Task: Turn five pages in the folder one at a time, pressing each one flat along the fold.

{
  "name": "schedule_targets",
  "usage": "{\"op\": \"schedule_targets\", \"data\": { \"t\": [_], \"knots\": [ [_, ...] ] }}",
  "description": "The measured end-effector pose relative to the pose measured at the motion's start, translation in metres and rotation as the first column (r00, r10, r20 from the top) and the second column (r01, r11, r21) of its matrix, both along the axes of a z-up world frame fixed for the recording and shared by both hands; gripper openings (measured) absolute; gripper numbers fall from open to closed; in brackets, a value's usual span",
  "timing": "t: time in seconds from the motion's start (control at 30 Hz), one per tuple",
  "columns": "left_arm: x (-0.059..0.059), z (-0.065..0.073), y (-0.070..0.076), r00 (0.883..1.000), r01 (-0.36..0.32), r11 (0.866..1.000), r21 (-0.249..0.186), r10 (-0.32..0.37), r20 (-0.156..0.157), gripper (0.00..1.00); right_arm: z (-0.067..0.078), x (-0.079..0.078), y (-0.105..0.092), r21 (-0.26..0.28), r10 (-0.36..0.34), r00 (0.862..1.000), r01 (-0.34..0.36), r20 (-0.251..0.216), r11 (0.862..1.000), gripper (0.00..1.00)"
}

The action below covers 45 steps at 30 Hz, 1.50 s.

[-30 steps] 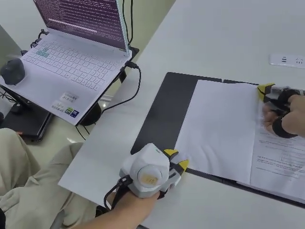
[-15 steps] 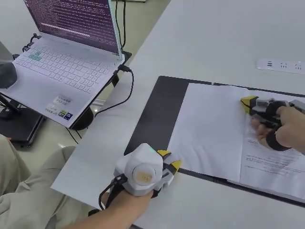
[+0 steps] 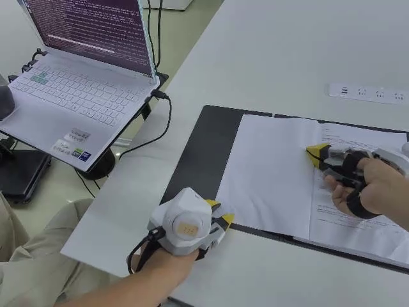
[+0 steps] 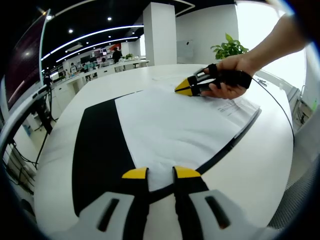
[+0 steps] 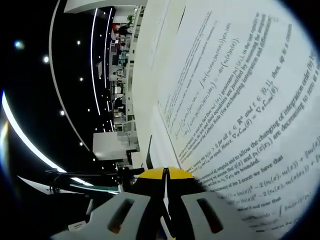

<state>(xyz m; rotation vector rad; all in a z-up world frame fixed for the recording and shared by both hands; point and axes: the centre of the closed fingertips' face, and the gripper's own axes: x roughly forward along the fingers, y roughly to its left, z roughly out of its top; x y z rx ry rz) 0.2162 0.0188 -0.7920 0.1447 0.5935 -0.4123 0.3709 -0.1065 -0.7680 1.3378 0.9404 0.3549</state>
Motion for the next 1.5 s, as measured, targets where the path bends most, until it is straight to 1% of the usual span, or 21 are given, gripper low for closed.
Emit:
{"op": "schedule_targets", "data": {
  "t": [0.13, 0.23, 0.33, 0.4, 0.53, 0.7, 0.77, 0.8, 0.87, 0.9, 0.93, 1.0, 1.13, 1.2, 1.27, 1.33, 1.4, 1.5],
  "knots": [
    [0.0, 0.001, -0.001, 1.0, -0.001, 1.0, -0.001, 0.001, -0.001, 0.17, 0.001, -0.014, 0.0, 0.008, 0.013, 1.0, -0.013, -0.003, 1.0, 0.0],
    [-0.001, 0.001, 0.0, 1.0, -0.004, 1.0, -0.005, 0.004, -0.003, 0.17, 0.002, -0.03, 0.002, 0.013, 0.055, 0.998, -0.055, -0.005, 0.998, 0.0],
    [-0.001, 0.001, 0.0, 1.0, -0.006, 1.0, -0.007, 0.006, -0.003, 0.17, 0.002, -0.042, 0.003, 0.017, 0.074, 0.997, -0.074, -0.008, 0.997, 0.0],
    [-0.001, 0.001, 0.0, 1.0, -0.007, 1.0, -0.009, 0.007, -0.003, 0.17, 0.001, -0.051, 0.004, 0.005, 0.101, 0.995, -0.101, -0.008, 0.995, 0.0],
    [-0.001, 0.001, 0.0, 1.0, -0.008, 1.0, -0.011, 0.008, -0.001, 0.17, -0.001, -0.066, 0.004, 0.005, 0.112, 0.994, -0.111, -0.02, 0.994, 0.0],
    [-0.001, 0.001, 0.0, 1.0, -0.009, 1.0, -0.014, 0.009, 0.004, 0.17, 0.0, -0.089, 0.006, 0.015, 0.138, 0.99, -0.137, -0.025, 0.99, 0.0],
    [-0.001, 0.001, 0.0, 1.0, -0.007, 1.0, -0.013, 0.007, 0.006, 0.17, -0.002, -0.098, 0.007, 0.014, 0.148, 0.988, -0.147, -0.035, 0.989, 0.0],
    [-0.001, 0.001, 0.0, 1.0, -0.006, 1.0, -0.012, 0.006, 0.006, 0.17, -0.003, -0.106, 0.007, 0.013, 0.157, 0.987, -0.156, -0.033, 0.988, 0.0],
    [-0.001, 0.002, 0.0, 1.0, -0.006, 1.0, -0.012, 0.006, 0.006, 0.17, -0.005, -0.113, 0.007, 0.019, 0.162, 0.986, -0.162, -0.037, 0.987, 0.0],
    [-0.001, 0.002, 0.0, 1.0, -0.005, 1.0, -0.011, 0.005, 0.007, 0.17, -0.008, -0.114, 0.004, 0.024, 0.167, 0.985, -0.166, -0.04, 0.986, 0.0],
    [-0.001, 0.002, 0.0, 1.0, -0.005, 1.0, -0.011, 0.005, 0.006, 0.17, -0.01, -0.116, 0.003, 0.024, 0.166, 0.985, -0.165, -0.039, 0.986, 0.0],
    [-0.001, 0.002, 0.0, 1.0, -0.004, 1.0, -0.011, 0.004, 0.005, 0.17, -0.007, -0.12, 0.005, 0.032, 0.164, 0.986, -0.162, -0.044, 0.986, 0.0],
    [-0.001, 0.002, 0.0, 1.0, -0.002, 1.0, -0.012, 0.002, 0.007, 0.17, -0.014, -0.131, 0.001, 0.046, 0.155, 0.987, -0.152, -0.052, 0.987, 0.0],
    [-0.002, 0.003, 0.0, 1.0, -0.002, 1.0, -0.011, 0.002, 0.006, 0.17, -0.02, -0.133, -0.003, 0.051, 0.145, 0.988, -0.143, -0.054, 0.988, 0.0],
    [-0.002, 0.003, 0.0, 1.0, 0.001, 1.0, -0.007, -0.001, 0.005, 0.17, -0.022, -0.137, -0.004, 0.055, 0.145, 0.988, -0.142, -0.057, 0.988, 0.0],
    [-0.002, 0.003, 0.0, 1.0, 0.002, 1.0, -0.005, -0.002, 0.002, 0.17, -0.024, -0.146, -0.006, 0.062, 0.136, 0.989, -0.132, -0.062, 0.989, 0.0],
    [-0.002, 0.003, 0.0, 1.0, 0.006, 1.0, -0.001, -0.006, -0.002, 0.17, -0.025, -0.152, -0.008, 0.081, 0.121, 0.989, -0.115, -0.079, 0.99, 0.0],
    [-0.001, 0.002, 0.0, 1.0, 0.003, 1.0, -0.003, -0.003, -0.012, 0.17, -0.025, -0.163, -0.01, 0.094, 0.11, 0.99, -0.102, -0.093, 0.99, 0.0]
  ]
}}
